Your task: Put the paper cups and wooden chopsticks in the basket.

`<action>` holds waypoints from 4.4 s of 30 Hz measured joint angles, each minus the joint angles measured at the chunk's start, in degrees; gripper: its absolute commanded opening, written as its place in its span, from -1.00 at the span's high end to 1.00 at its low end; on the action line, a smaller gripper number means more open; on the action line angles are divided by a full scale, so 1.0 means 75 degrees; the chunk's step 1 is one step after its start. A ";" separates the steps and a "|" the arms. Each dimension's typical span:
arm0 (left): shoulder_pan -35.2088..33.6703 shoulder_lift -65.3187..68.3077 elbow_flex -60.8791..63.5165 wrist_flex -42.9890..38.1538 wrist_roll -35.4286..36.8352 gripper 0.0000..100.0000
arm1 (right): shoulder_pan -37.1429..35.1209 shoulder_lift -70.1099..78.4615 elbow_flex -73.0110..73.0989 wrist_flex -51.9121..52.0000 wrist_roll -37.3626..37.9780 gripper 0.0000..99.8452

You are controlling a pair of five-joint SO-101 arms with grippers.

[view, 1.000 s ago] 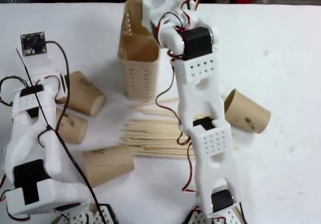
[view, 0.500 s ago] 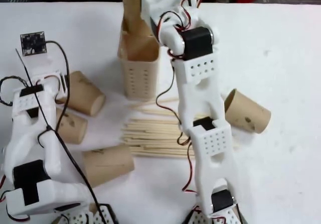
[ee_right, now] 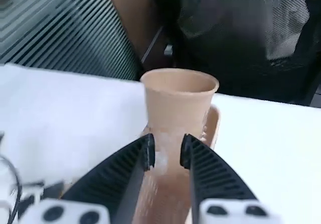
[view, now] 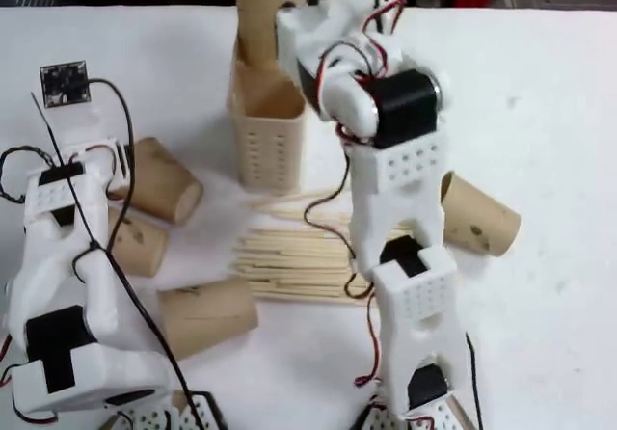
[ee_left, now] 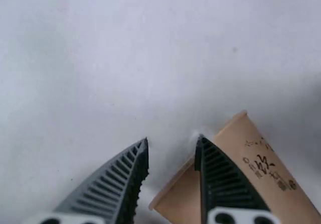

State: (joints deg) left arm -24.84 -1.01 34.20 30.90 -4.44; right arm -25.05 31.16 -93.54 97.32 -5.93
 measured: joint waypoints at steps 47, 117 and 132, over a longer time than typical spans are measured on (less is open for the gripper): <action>0.0000 0.0000 0.0000 0.0000 0.0000 0.66 | -0.0410 0.1711 0.1958 -0.0750 0.1395 0.80; 0.0633 0.0399 -0.0985 0.0152 -0.0199 0.66 | 0.1219 -0.1875 0.7010 -0.0668 -0.1196 0.93; 0.3810 0.5662 -0.9623 0.4782 -0.0926 0.66 | 0.0832 -0.2286 0.8604 -0.1289 0.0094 0.91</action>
State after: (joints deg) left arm 3.74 41.45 -37.98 66.77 -11.38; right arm -18.81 14.02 -29.01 87.65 -5.23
